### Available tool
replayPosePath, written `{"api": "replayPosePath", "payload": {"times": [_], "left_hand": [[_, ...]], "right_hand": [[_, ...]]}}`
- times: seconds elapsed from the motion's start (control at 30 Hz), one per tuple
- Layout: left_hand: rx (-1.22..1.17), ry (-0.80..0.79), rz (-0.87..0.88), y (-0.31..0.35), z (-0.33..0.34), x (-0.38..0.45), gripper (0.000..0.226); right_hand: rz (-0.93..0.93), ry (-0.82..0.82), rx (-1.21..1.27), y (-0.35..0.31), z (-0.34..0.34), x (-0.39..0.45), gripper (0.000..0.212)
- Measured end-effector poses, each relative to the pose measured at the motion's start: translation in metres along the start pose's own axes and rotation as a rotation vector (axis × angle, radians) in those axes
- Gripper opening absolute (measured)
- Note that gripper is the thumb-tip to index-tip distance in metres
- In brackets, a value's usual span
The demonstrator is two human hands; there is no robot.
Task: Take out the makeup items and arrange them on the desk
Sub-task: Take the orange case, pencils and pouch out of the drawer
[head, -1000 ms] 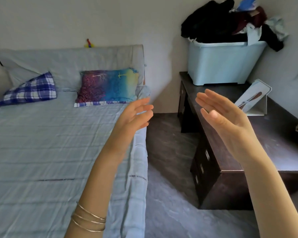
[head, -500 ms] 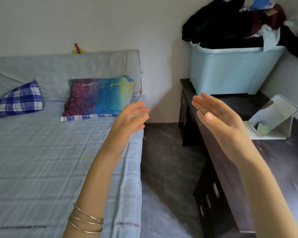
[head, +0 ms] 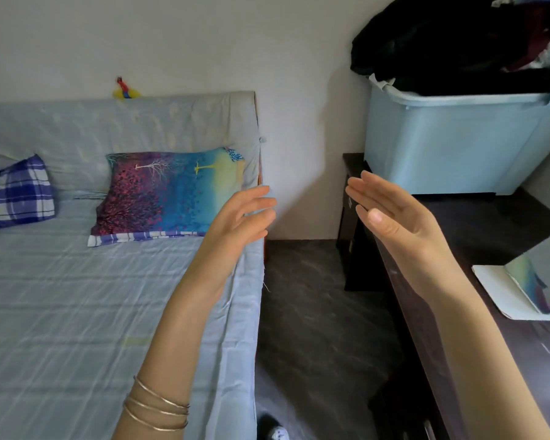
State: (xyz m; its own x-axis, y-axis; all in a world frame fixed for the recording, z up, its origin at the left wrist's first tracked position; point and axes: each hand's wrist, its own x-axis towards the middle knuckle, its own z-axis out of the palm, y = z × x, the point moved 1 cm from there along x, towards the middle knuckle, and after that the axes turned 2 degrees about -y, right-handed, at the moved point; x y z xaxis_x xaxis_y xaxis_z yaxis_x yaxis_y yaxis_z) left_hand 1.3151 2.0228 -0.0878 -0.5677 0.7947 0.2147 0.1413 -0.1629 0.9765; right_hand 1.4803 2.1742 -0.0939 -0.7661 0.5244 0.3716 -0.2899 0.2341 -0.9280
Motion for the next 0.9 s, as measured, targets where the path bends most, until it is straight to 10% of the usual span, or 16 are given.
{"api": "replayPosePath", "payload": {"times": [0.9], "left_hand": [[-0.071,-0.061,-0.136,-0.107,-0.025,0.384,0.03]], "right_hand": [[0.069,0.067,-0.005,0.165,-0.095,0.332,0.087]]}}
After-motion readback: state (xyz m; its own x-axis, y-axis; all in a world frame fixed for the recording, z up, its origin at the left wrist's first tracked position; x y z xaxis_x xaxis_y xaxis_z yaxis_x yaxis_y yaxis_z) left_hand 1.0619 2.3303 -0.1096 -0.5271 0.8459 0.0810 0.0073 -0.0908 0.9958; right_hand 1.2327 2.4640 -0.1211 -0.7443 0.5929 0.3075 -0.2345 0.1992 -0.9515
